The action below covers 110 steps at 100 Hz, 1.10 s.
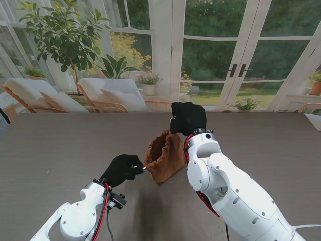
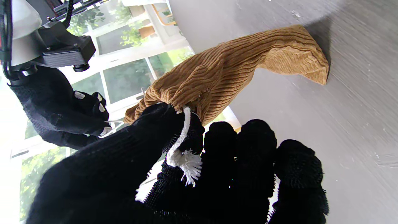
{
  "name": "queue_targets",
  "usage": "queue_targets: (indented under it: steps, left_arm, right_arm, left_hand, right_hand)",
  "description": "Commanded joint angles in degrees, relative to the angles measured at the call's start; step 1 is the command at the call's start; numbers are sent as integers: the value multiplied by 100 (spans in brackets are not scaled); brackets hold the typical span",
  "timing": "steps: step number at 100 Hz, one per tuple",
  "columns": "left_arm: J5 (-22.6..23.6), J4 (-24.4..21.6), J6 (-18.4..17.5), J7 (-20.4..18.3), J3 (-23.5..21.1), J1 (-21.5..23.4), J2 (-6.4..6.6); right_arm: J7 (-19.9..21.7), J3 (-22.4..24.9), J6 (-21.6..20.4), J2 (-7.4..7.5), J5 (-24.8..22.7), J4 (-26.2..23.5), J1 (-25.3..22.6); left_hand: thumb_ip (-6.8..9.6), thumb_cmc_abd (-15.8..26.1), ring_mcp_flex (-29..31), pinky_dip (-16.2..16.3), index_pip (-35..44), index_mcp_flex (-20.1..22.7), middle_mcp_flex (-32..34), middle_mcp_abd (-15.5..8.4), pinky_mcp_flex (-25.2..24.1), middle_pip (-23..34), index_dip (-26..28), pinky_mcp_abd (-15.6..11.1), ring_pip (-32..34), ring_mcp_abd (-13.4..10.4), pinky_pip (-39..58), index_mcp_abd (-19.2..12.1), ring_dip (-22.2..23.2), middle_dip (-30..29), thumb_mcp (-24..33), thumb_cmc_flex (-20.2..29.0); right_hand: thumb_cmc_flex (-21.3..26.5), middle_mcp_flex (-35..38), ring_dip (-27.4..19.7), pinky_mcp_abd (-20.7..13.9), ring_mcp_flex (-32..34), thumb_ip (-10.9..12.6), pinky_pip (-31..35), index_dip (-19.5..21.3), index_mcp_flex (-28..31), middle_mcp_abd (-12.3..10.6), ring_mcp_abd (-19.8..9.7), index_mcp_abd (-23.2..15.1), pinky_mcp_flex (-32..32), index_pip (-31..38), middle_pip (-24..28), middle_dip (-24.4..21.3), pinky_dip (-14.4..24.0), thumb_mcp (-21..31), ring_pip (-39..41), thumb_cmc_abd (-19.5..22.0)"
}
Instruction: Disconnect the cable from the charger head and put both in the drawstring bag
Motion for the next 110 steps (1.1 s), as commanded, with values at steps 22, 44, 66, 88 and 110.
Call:
queue_targets:
  steps: [22, 44, 66, 88, 110]
  left_arm:
    - [-444, -84, -166, -191, -111, 77, -21]
    - [-679, -138, -335, -263, -182, 125, -17]
    - [-880, -205, -547, -275, -295, 201, -21]
    - [-1105, -286, -709, -303, -394, 267, -25]
    - [-1328, -340, -869, -326, -463, 304, -31]
  right_arm:
    - [390, 167, -436, 119, -32, 80, 95]
    - [657, 252, -922, 193, 20, 179, 177]
    - [931, 319, -1366, 262, 77, 339, 311]
    - [1120, 334, -1631, 313, 46, 463, 439]
    - [1303, 317, -1935, 357, 57, 600, 563]
  left_hand:
    - [-146, 489, 297, 19, 625, 536, 182, -208, 42, 123, 273, -105, 307, -218, 322, -371, 127, -11, 252, -148]
    - [-141, 483, 320, 39, 601, 565, 210, -235, 86, 104, 278, -168, 336, -266, 383, -413, 137, -13, 268, -168]
    - [-136, 477, 412, 49, 583, 599, 276, -297, 204, 78, 277, -198, 366, -331, 470, -448, 133, -10, 285, -201]
    - [-132, 461, 521, 30, 553, 619, 356, -358, 322, 29, 250, -184, 377, -394, 540, -483, 113, -14, 295, -227]
    - [-128, 441, 564, 3, 524, 623, 397, -382, 364, -10, 223, -199, 390, -422, 584, -496, 112, 12, 303, -227]
  right_hand:
    - [337, 699, 108, -257, -10, 276, 501, 308, 109, 358, -1321, 688, 2643, 232, 304, 93, 163, 651, 305, 85]
    - [270, 699, 116, -258, -12, 248, 501, 313, 132, 333, -1294, 577, 2643, 235, 303, 98, 165, 690, 318, 41]
    - [264, 698, 120, -258, -12, 213, 495, 307, 149, 347, -1268, 518, 2641, 236, 308, 106, 165, 731, 328, -16]
    - [254, 699, 120, -256, -12, 168, 483, 309, 152, 346, -1267, 479, 2638, 236, 307, 109, 168, 739, 329, -15]
    - [238, 698, 116, -252, -13, 149, 469, 313, 146, 344, -1252, 433, 2634, 238, 299, 109, 173, 745, 319, -20]
